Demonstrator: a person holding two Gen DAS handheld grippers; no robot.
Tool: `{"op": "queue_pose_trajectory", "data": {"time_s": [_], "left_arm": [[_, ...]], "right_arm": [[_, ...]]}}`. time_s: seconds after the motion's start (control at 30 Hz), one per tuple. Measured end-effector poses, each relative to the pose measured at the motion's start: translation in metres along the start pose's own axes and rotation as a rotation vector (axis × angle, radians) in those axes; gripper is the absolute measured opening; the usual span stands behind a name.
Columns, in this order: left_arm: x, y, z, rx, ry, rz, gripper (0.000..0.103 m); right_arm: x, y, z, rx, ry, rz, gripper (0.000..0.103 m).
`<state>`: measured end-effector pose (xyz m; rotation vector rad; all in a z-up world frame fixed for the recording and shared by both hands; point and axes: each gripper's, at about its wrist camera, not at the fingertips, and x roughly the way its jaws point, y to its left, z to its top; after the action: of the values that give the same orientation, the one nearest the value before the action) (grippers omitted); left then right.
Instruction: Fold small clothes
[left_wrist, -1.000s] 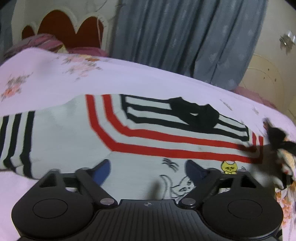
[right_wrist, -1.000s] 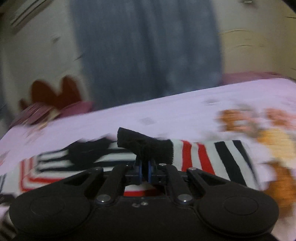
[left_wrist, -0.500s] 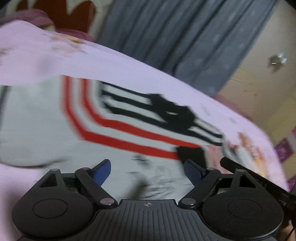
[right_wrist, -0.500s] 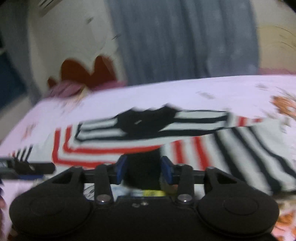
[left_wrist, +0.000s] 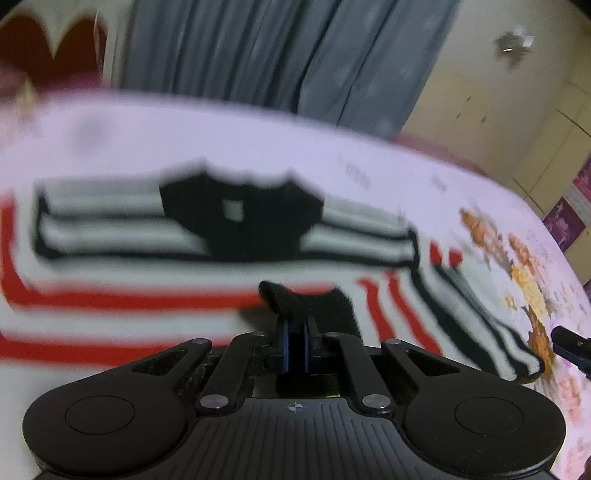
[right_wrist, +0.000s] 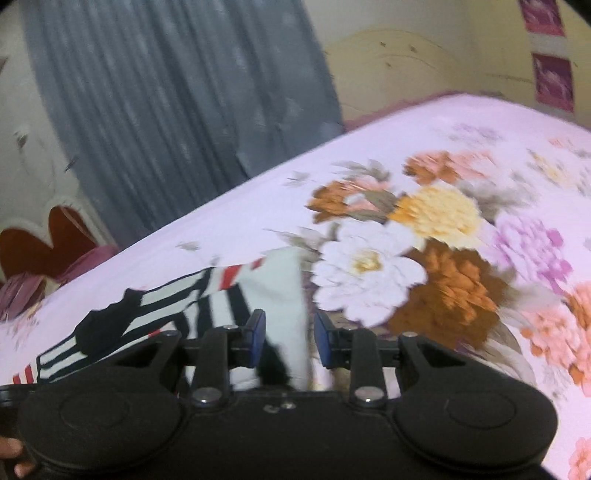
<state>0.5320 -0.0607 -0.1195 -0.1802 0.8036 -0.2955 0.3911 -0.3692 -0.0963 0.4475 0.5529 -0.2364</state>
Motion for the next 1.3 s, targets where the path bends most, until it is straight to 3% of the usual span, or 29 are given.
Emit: {"op": "queue_pose_trajectory", "data": {"time_s": [0.13, 0.3, 0.43, 0.47, 0.53, 0.57, 0.6, 0.63, 0.67, 0.77, 0.83, 0.87, 0.9, 0.97, 1.03, 1.07, 1.13, 1.17, 1.2, 1.23, 1.3], "left_arm": [[-0.056, 0.030, 0.004, 0.034, -0.125, 0.104, 0.006], [-0.050, 0.074, -0.017, -0.004, -0.047, 0.200, 0.006], [-0.043, 0.076, -0.028, -0.016, -0.033, 0.224, 0.006], [-0.038, 0.075, -0.031, -0.018, -0.025, 0.230, 0.006], [-0.038, 0.077, -0.036, -0.027, -0.013, 0.237, 0.009], [-0.041, 0.077, -0.036, -0.030, -0.027, 0.248, 0.023], [-0.044, 0.077, -0.034, -0.032, -0.046, 0.262, 0.050], [-0.044, 0.081, -0.034, -0.036, -0.066, 0.265, 0.059], [-0.044, 0.084, -0.033, -0.042, -0.080, 0.262, 0.062], [-0.027, 0.094, -0.021, -0.082, -0.040, 0.222, 0.061], [-0.014, 0.094, -0.017, -0.084, -0.018, 0.216, 0.047], [-0.011, 0.093, -0.016, -0.069, -0.021, 0.219, 0.025], [-0.011, 0.092, -0.015, -0.066, -0.025, 0.183, 0.005], [-0.020, 0.088, -0.016, -0.070, -0.081, 0.176, 0.005], [-0.027, 0.086, -0.024, -0.029, -0.108, 0.246, 0.005], [-0.023, 0.092, -0.028, -0.050, -0.082, 0.247, 0.006], [-0.021, 0.100, -0.034, -0.062, -0.082, 0.229, 0.011], [-0.024, 0.100, -0.031, -0.068, -0.081, 0.241, 0.023], [-0.031, 0.097, -0.028, -0.070, -0.102, 0.306, 0.037], [-0.039, 0.090, -0.025, -0.050, -0.154, 0.366, 0.042], [-0.043, 0.069, -0.016, -0.004, -0.204, 0.315, 0.043]], "right_arm": [[0.001, -0.005, 0.000, 0.007, 0.005, 0.020, 0.030], [0.022, 0.005, -0.007, -0.023, 0.083, 0.082, 0.036], [0.038, 0.019, -0.017, -0.077, 0.150, 0.120, 0.039], [0.046, 0.021, -0.022, -0.106, 0.187, 0.119, 0.035], [0.062, 0.023, -0.029, -0.151, 0.269, 0.090, 0.036], [0.061, 0.023, -0.026, -0.152, 0.251, 0.108, 0.036], [0.057, 0.022, -0.020, -0.154, 0.222, 0.120, 0.040], [0.056, 0.021, -0.012, -0.150, 0.187, 0.132, 0.043], [0.059, 0.021, -0.003, -0.145, 0.158, 0.151, 0.045], [0.089, 0.026, 0.023, -0.124, 0.137, 0.187, 0.045], [0.119, 0.030, 0.035, -0.110, 0.153, 0.192, 0.045], [0.134, 0.030, 0.039, -0.090, 0.174, 0.198, 0.044], [0.149, 0.030, 0.043, -0.063, 0.202, 0.213, 0.036], [0.167, 0.035, 0.045, -0.065, 0.236, 0.269, 0.011], [0.168, 0.043, 0.041, -0.194, 0.205, 0.185, 0.010], [0.170, 0.039, 0.038, -0.184, 0.215, 0.167, 0.009], [0.170, 0.033, 0.034, -0.165, 0.203, 0.178, 0.015], [0.168, 0.036, 0.037, -0.177, 0.194, 0.161, 0.031], [0.158, 0.040, 0.039, -0.189, 0.163, 0.125, 0.044], [0.146, 0.042, 0.041, -0.201, 0.113, 0.105, 0.045], [0.123, 0.057, 0.037, -0.255, 0.068, 0.192, 0.045]]}}
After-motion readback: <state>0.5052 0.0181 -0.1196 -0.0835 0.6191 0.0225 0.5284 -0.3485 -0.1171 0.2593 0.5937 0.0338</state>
